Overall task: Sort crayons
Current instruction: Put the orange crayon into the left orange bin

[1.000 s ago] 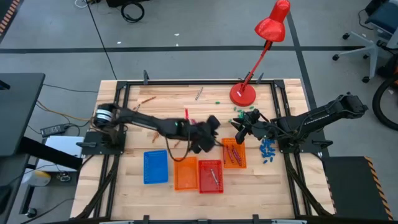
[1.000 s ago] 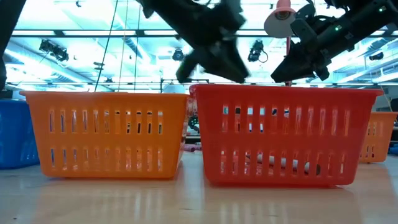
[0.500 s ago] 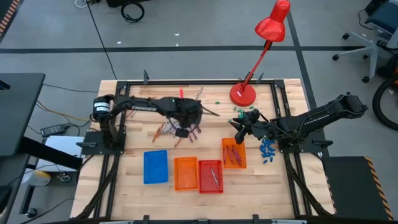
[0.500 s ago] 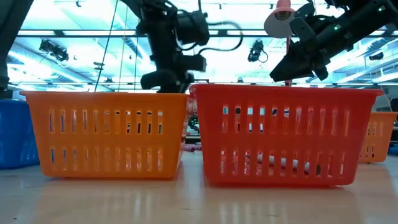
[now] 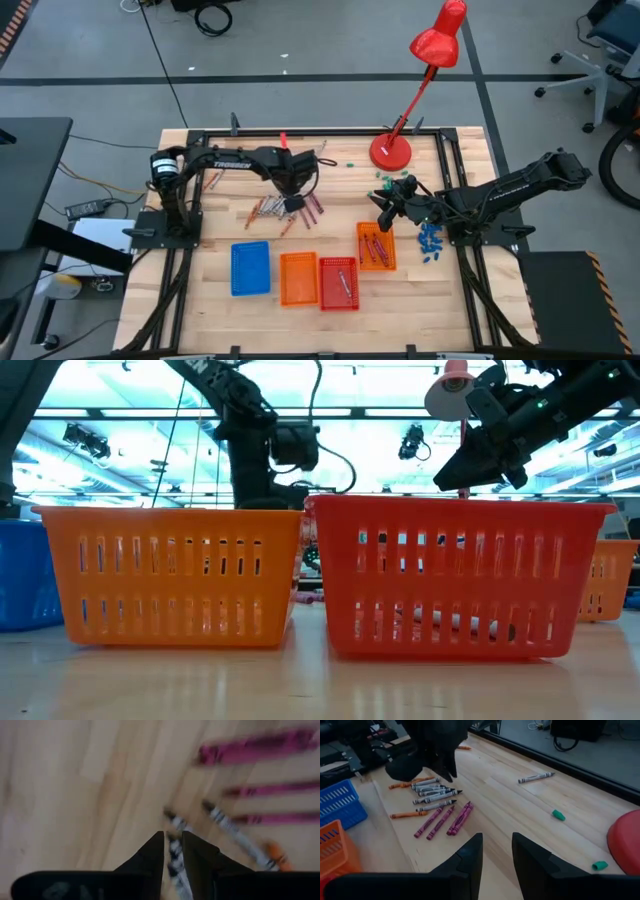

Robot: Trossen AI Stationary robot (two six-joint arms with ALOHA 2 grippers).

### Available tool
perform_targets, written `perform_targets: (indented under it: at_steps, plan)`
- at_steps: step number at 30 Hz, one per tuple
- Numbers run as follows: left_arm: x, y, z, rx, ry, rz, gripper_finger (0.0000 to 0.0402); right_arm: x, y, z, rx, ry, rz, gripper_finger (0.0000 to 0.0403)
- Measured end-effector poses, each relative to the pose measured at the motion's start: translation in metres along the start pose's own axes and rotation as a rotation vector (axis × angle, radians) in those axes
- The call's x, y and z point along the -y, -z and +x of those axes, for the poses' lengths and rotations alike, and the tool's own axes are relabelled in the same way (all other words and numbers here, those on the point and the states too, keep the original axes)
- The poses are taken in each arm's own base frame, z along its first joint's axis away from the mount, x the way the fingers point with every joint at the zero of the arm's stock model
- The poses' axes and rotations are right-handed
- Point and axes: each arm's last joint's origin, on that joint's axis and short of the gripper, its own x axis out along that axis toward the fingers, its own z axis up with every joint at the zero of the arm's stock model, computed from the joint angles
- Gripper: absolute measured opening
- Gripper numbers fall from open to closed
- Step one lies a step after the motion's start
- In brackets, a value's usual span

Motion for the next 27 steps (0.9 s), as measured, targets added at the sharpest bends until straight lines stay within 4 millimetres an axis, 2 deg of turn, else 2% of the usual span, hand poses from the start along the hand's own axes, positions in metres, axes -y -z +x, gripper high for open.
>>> perform_targets:
  at_steps: [10, 20, 27]
  plan:
    - [-0.002, 0.024, 0.013, -0.152, 0.001, 0.002, 0.0127, 0.000, 0.000, 0.000, -0.002, 0.000, -0.001, 0.0110]
    - [-0.002, 0.033, 0.013, -0.234, -0.017, 0.023, 0.0130, 0.000, 0.001, 0.000, -0.005, -0.003, -0.004, 0.0110]
    - [-0.016, 0.039, 0.012, -0.294, -0.199, 0.041, 0.0130, -0.001, 0.001, -0.001, -0.005, -0.007, -0.009, 0.0110]
